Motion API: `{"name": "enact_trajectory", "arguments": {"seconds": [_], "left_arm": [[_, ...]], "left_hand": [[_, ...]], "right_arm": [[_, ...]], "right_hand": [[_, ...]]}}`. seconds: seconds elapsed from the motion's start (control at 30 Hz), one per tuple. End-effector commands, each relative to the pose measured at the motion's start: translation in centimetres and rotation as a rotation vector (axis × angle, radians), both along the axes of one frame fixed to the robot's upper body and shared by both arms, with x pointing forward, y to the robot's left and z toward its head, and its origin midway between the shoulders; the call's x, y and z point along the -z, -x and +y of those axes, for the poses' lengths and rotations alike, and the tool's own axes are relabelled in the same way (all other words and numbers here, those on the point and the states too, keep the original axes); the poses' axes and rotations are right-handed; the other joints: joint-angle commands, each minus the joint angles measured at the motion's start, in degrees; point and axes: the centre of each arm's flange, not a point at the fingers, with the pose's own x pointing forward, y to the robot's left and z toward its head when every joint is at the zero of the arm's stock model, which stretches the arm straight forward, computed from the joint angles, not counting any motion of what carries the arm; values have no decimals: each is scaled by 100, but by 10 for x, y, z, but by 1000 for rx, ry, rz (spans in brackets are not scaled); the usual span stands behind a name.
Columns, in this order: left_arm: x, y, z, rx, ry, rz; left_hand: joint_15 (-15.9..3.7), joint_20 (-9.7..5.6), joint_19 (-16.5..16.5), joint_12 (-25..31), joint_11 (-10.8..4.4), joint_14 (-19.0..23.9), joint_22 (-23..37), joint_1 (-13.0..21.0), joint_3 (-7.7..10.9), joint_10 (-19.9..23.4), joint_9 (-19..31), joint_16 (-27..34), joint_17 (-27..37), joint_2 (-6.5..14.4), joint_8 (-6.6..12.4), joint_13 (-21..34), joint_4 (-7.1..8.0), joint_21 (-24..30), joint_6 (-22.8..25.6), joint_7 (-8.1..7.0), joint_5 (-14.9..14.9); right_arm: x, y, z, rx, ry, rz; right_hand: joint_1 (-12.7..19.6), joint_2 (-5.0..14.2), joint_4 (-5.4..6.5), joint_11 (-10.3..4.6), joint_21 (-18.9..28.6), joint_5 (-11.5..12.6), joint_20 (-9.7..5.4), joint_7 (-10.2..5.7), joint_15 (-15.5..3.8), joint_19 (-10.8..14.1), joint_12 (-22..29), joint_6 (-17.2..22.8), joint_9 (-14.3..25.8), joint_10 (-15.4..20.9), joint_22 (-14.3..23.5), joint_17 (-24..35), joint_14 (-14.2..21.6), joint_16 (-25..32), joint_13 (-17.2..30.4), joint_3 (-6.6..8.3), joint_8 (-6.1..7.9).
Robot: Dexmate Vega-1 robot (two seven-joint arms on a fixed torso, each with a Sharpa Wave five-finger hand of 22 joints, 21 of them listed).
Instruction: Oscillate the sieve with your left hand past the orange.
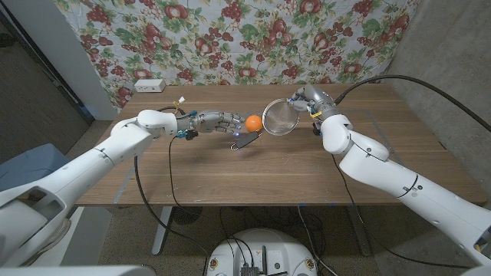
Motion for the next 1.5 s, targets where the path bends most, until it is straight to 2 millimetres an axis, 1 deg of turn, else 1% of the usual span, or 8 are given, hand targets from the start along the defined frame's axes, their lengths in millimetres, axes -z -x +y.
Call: {"name": "enact_trajectory", "arguments": {"seconds": [0.03, 0.5, 0.73, 1.07, 1.23, 1.27, 1.33, 1.5], "left_arm": [[2, 0, -5, 21, -5, 8], [3, 2, -10, 41, -13, 8], [3, 3, -11, 51, -8, 12], [5, 3, -13, 70, -3, 18], [5, 3, -14, 90, -3, 38], [5, 2, -15, 96, -2, 46], [5, 2, -15, 91, -4, 43], [4, 1, -15, 102, 6, 57]], "left_hand": [[-296, -15, 101, -17, -14, 92, 0, 108, -34, 82, 7, 9, 16, 15, -29, 16, -13, 48, -9, 38, 39], [-328, -90, 163, -34, -19, 182, -4, 343, -114, 153, 14, -7, 14, 114, -51, 17, -20, 3, 50, 49, 94], [-362, -193, 215, -33, -14, 251, -1, 442, -118, 194, 16, 5, 18, 197, -57, 18, -9, 2, 69, 68, 105], [-353, -221, 242, -40, -5, 278, 2, 524, -114, 216, 20, 5, 26, 312, -64, 19, 18, -6, 82, 72, 106], [-343, -236, 263, -47, 10, 295, 5, 605, -81, 224, 22, 7, 33, 446, -72, 21, 35, -11, 79, 84, 99], [-337, -227, 263, -49, 35, 292, 6, 649, -57, 230, 23, 5, 39, 537, -76, 22, 48, -17, 78, 94, 91], [-235, -116, 249, -56, 87, 304, 13, 764, -4, 249, 27, 7, 47, 763, -76, 24, 65, -37, 102, 147, 51], [-178, -86, 216, -29, 142, 324, 20, 872, 34, 357, 31, 11, 53, 975, -62, 27, 71, -60, 165, 189, -4]], "right_arm": [[-2, 3, -2, -2, -16, -35], [-6, 9, 1, -16, -1, -56], [-8, 12, 4, -25, -3, -77], [-9, 14, 7, -35, -6, -102], [-9, 15, 9, -39, -13, -120], [-9, 15, 9, -41, -15, -124], [-10, 15, 9, -44, -16, -129], [-10, 14, 10, -48, -13, -132]], "right_hand": [[63, 33, 8, -182, 50, 10, -114, 10, -387, -28, -26, 55, 71, 223, 2, 42, 80, -20, 17, 38, 43], [59, 28, 7, -184, 135, 10, -119, 6, -387, -72, -50, 66, 56, 234, -21, 121, 94, -56, 31, 44, 39], [56, 26, 7, -184, 170, 9, -120, 6, -386, -89, -58, 63, 57, 245, -31, 150, 105, -70, 36, 47, 39], [50, 26, 8, -184, 227, 5, -122, 7, -387, -112, -75, 61, 64, 270, -46, 196, 111, -93, 30, 49, 42], [46, 32, 11, -191, 253, 4, -126, -1, -386, -128, -75, 59, 64, 264, -53, 215, 118, -103, 53, 53, 41], [48, 33, 10, -189, 259, 3, -127, -5, -388, -129, -79, 60, 64, 269, -55, 219, 117, -107, 48, 54, 42], [51, 28, 5, -176, 272, 3, -125, 1, -390, -127, -79, 55, 67, 269, -57, 227, 119, -111, 53, 55, 42], [37, 31, 14, -178, 310, 0, -133, 1, -385, -153, -110, 65, 77, 262, -67, 261, 135, -116, 35, 50, 51]]}}
